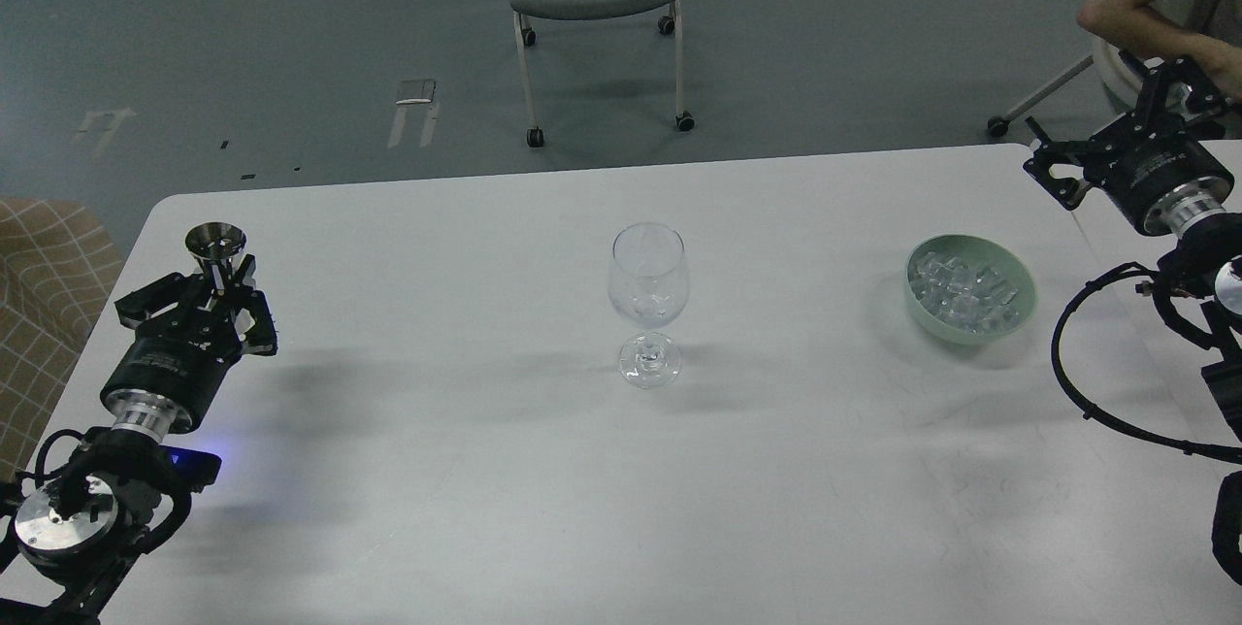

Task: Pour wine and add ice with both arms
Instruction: 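Lift the jigger with the left gripper toward the wine glass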

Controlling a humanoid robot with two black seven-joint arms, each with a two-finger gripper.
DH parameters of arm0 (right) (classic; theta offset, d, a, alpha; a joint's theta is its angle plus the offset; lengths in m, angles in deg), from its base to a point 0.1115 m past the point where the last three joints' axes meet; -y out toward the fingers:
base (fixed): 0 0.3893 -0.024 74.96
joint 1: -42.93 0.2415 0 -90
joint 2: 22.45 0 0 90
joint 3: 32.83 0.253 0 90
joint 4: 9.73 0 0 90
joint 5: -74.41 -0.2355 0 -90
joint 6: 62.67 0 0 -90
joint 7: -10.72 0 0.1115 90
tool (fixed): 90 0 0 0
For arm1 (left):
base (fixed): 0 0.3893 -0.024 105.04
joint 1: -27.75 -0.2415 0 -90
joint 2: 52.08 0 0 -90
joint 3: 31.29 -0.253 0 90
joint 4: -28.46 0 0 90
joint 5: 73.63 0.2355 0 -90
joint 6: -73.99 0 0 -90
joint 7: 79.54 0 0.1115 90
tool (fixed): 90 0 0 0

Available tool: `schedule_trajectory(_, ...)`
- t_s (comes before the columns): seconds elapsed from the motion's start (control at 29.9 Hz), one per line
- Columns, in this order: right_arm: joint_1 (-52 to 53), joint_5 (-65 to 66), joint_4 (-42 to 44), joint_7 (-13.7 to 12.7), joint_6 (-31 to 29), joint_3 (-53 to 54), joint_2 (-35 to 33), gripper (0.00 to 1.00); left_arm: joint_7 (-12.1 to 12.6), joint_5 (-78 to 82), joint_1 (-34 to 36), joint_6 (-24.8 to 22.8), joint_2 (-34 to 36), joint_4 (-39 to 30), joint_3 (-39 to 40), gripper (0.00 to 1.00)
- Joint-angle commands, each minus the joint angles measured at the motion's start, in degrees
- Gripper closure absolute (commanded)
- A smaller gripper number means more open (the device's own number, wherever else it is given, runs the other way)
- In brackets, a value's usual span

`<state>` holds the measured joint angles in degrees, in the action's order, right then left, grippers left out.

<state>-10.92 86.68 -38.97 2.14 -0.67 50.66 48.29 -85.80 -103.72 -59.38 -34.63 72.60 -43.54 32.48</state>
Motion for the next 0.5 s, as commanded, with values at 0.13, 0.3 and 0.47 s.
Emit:
schedule_trajectory(0.13,0.2,-0.1,-0.3,0.1,0.0,0.4,0.0,0.00,2.8,0.0,3.1,0.2,-0.6,-3.1,-0.2,1.00)
schedule_trajectory(0.3,0.5,-0.1,-0.4,0.1,0.0,0.5,-0.3,0.00,6.0,0.6,4.8,0.1,-2.0,-3.1,-0.1,1.00)
schedule_trajectory(0.47,1.2,0.0,-0.6,0.1,0.0,0.4,-0.3,0.00,6.8,0.6,7.7,0.6,-6.5,-3.2,-0.8,1.00)
